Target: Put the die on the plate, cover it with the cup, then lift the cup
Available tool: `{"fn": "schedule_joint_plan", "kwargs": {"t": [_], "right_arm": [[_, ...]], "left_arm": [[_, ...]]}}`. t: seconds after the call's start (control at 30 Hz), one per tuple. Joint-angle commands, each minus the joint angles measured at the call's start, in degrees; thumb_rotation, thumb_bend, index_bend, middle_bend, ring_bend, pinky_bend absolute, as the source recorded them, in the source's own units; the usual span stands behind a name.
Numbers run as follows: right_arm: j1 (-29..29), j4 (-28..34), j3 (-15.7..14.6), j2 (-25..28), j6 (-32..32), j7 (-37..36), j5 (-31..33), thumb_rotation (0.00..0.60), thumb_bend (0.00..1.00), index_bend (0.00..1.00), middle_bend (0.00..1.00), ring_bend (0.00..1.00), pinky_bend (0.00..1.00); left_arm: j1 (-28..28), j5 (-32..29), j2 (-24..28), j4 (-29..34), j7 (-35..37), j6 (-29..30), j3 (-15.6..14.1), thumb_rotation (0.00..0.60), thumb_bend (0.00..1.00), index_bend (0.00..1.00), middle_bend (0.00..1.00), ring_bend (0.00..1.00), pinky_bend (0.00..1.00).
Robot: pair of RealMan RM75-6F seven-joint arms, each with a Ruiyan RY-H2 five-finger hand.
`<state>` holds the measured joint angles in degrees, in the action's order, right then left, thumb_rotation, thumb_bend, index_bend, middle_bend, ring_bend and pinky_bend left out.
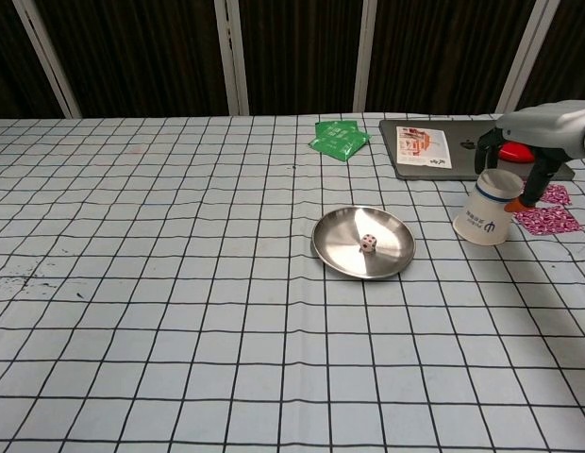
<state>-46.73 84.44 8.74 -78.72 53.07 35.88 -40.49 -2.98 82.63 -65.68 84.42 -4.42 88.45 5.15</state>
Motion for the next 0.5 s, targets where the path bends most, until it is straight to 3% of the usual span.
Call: {"fn": "schedule_joint_plan", "kwargs": {"t": [0.03,0.5], "right_arm": [[0.06,-0.1,0.08,-0.02,0.41,-0.2,-0.03,0.6,0.25,0.4,0.37,0.17,0.0],[0.25,-0.45,-0.36,0.01,0.74,-0.96,-0.53,0.6,0.25,0.45,0.47,0.23,0.0]], "left_arm": [[-0.03,0.02,-0.03,0.0,-0.03,-0.03,-0.01,0.6,0.29,0.24,0.0,0.0,0.0],[-0.13,0.1,-0.13,0.06,-0.24,-0.17,-0.14,0.6,0.29,0.24,0.0,0.0,0.0]]}}
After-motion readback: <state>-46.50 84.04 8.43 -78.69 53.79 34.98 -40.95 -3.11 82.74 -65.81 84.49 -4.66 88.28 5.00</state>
